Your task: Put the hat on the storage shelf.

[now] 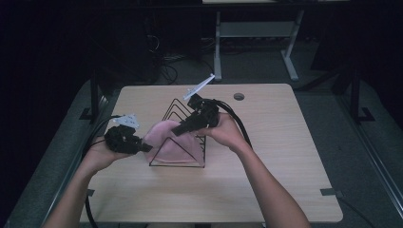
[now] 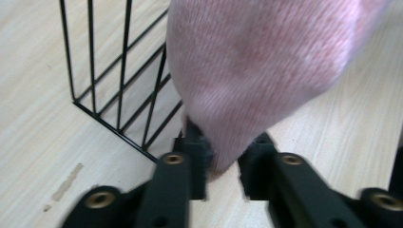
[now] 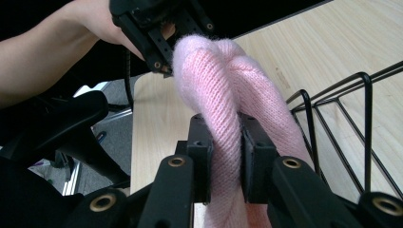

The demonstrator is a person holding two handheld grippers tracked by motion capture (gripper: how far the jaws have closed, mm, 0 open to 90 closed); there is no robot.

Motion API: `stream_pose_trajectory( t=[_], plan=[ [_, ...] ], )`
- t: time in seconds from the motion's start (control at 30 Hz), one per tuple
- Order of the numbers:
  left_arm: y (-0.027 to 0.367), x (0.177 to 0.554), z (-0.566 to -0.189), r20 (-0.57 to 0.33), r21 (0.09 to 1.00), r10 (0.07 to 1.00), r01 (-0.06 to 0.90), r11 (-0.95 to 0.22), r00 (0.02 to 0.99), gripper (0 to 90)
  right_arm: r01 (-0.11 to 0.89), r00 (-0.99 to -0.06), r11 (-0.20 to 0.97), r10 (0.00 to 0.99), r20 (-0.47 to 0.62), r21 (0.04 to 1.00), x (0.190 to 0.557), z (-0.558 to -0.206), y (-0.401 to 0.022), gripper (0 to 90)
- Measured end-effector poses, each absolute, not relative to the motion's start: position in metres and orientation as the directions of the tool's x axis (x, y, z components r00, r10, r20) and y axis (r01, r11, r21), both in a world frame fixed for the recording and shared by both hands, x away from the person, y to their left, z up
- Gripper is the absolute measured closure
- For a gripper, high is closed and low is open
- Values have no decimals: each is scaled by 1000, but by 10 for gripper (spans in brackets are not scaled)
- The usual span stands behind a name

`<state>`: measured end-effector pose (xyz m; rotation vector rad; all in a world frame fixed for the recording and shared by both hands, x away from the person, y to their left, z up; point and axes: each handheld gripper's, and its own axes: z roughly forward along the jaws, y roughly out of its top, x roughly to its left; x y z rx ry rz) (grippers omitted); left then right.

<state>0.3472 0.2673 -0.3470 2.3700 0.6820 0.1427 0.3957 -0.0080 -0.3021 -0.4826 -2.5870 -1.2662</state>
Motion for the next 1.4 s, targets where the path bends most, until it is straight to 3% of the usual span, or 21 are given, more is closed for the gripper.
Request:
stream_pose_trajectory(
  t=[0.07,0.23,0.37,0.47,0.57,0.7,0.93,1.1,1.27,1.4],
  plan=[
    [268,348,-346,-78,627,510,440,-643,857,822,373,-926,574,188,326,729,395,-302,-9,685],
    [270,350,-346,-89,629,525,457,-629,846,848,371,-928,567,201,313,735,392,-297,-16,665],
    [272,351,-343,-92,632,517,451,-630,851,844,359,-933,564,208,293,744,392,-297,-22,710],
    [272,350,-341,-102,645,509,447,-620,854,752,358,-934,563,211,289,745,390,-296,-23,791],
    [271,350,-334,-98,651,501,436,-621,860,759,336,-942,570,213,260,750,389,-294,-20,807],
    [271,349,-329,-82,653,502,428,-626,861,844,329,-944,566,211,252,756,387,-291,-15,810],
    [267,351,-341,-69,617,510,438,-654,857,853,327,-945,597,217,245,733,387,-297,-12,802],
    [265,352,-347,-57,582,503,438,-685,862,857,351,-936,611,233,263,710,386,-307,-13,690],
    [269,352,-349,-53,571,516,450,-687,855,864,339,-941,616,233,246,711,382,-308,-14,689],
    [273,350,-347,-56,582,522,453,-676,851,867,336,-941,610,237,240,717,381,-308,-18,738]
  ],
)
